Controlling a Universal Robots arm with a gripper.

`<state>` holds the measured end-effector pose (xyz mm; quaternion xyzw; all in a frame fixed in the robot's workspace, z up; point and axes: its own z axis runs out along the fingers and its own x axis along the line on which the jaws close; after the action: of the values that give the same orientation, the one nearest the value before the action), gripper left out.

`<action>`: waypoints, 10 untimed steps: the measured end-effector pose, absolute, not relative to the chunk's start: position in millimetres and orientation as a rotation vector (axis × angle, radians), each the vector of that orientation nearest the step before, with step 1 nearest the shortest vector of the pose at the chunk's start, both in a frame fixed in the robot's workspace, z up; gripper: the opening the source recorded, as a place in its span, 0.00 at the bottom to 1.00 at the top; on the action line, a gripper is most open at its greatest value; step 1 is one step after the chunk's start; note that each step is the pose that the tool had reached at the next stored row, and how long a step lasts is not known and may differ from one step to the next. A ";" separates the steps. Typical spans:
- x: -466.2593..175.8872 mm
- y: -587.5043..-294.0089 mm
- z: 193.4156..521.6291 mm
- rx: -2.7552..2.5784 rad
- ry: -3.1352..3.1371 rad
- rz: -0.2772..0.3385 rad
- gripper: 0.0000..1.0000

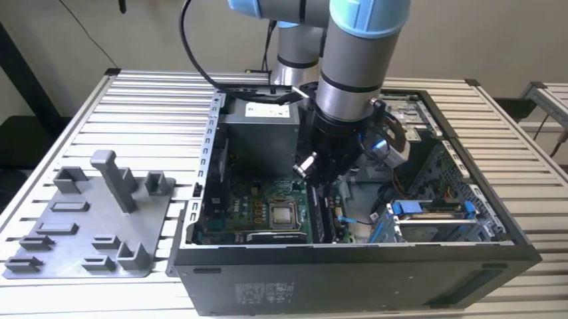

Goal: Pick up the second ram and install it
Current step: 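Press down the second ram until it locks into place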

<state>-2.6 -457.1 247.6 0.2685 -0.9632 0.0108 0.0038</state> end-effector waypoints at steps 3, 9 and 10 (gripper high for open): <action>-6.3 -457.1 247.6 0.862 -3.014 0.035 0.11; -9.5 -457.1 247.4 0.959 -2.990 0.037 0.11; -9.6 -457.1 247.4 0.984 -2.984 0.038 0.11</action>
<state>-9.6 -457.1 247.4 0.3132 -0.9496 0.0121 -0.0006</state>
